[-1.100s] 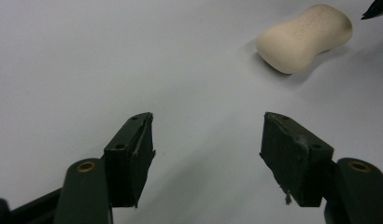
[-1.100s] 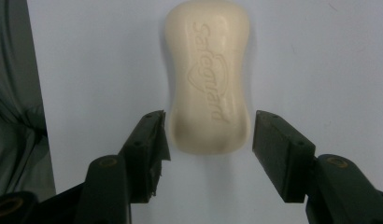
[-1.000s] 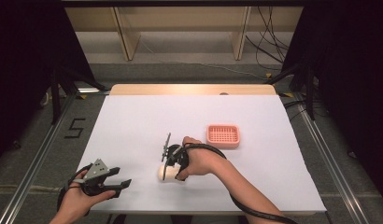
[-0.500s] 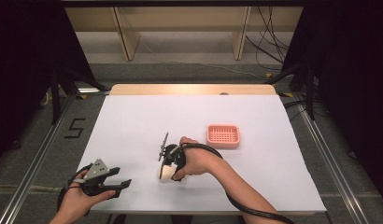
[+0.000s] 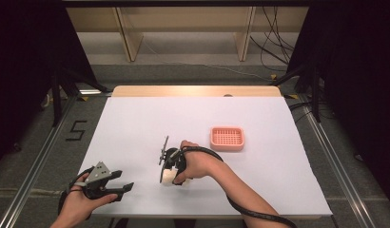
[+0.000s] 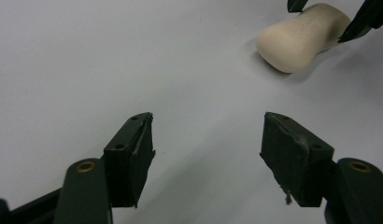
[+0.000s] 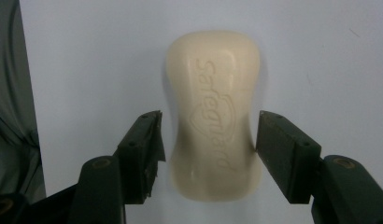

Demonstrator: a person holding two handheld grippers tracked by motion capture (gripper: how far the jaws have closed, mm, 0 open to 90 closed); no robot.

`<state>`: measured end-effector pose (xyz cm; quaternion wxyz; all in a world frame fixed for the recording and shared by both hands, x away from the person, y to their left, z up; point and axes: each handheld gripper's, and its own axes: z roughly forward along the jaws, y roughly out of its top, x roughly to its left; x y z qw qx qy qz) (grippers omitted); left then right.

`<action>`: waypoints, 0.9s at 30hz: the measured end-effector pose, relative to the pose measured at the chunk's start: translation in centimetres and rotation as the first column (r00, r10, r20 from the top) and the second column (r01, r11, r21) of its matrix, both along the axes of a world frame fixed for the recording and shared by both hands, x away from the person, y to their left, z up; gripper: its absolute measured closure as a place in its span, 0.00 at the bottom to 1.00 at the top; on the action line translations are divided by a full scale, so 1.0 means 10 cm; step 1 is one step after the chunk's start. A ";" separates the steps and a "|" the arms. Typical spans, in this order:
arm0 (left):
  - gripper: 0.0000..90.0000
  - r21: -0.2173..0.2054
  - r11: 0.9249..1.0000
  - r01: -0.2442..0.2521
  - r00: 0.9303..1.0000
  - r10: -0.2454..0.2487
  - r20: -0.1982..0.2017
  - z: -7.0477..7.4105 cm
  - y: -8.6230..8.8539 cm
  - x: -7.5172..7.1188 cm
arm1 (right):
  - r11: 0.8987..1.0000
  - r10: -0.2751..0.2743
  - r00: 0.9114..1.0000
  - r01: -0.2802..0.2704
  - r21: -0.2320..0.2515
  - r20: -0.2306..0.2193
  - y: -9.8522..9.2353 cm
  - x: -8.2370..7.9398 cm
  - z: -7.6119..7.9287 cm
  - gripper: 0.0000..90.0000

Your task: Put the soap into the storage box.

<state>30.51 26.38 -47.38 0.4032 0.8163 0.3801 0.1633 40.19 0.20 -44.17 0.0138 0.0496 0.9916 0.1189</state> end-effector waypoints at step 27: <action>0.37 0.001 1.000 0.008 1.000 -0.008 0.008 0.01 0.01 0.01 | 0.999 0.032 0.999 -0.033 -0.033 -0.028 0.17 0.07 -0.12 0.48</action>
